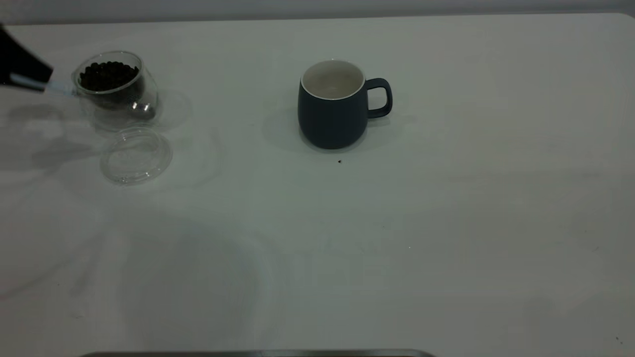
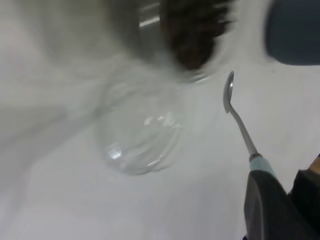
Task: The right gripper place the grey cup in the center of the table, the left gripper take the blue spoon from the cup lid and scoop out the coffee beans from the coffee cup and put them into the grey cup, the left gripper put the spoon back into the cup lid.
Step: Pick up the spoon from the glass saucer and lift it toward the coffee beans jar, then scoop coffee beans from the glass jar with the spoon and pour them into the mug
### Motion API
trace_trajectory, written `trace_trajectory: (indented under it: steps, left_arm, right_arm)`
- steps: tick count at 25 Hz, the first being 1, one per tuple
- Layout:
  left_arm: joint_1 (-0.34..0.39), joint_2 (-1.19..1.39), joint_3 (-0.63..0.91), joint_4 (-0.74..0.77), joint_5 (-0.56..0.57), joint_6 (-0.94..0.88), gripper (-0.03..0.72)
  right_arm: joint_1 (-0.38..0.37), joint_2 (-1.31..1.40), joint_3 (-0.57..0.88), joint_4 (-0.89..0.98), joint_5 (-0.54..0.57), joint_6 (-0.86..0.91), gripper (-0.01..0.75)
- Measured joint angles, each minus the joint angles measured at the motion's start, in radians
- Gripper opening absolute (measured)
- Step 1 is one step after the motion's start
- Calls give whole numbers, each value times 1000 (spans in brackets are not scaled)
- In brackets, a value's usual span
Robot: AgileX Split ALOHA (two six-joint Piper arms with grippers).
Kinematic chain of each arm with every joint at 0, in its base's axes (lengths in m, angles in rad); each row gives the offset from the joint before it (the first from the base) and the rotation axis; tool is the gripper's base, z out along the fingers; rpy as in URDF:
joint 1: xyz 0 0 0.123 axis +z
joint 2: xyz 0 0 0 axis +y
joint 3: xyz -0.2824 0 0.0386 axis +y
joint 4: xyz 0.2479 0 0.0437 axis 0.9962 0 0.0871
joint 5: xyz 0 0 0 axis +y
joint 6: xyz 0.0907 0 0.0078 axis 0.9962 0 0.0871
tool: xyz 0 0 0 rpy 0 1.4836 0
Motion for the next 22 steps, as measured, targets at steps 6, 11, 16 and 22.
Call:
trace_trajectory:
  steps: [6, 11, 16, 22]
  left_arm:
    - [-24, -137, 3, -107, 2, 2, 132]
    - [27, -181, 5, -118, 2, 2, 132]
    - [106, -159, 7, -119, 2, -20, 132]
    - [117, -107, 8, -114, 2, 27, 130]
  right_arm:
    - [0, 0, 0, 0, 0, 0, 459]
    - [0, 0, 0, 0, 0, 0, 459]
    - [0, 0, 0, 0, 0, 0, 459]
    - [0, 0, 0, 0, 0, 0, 459]
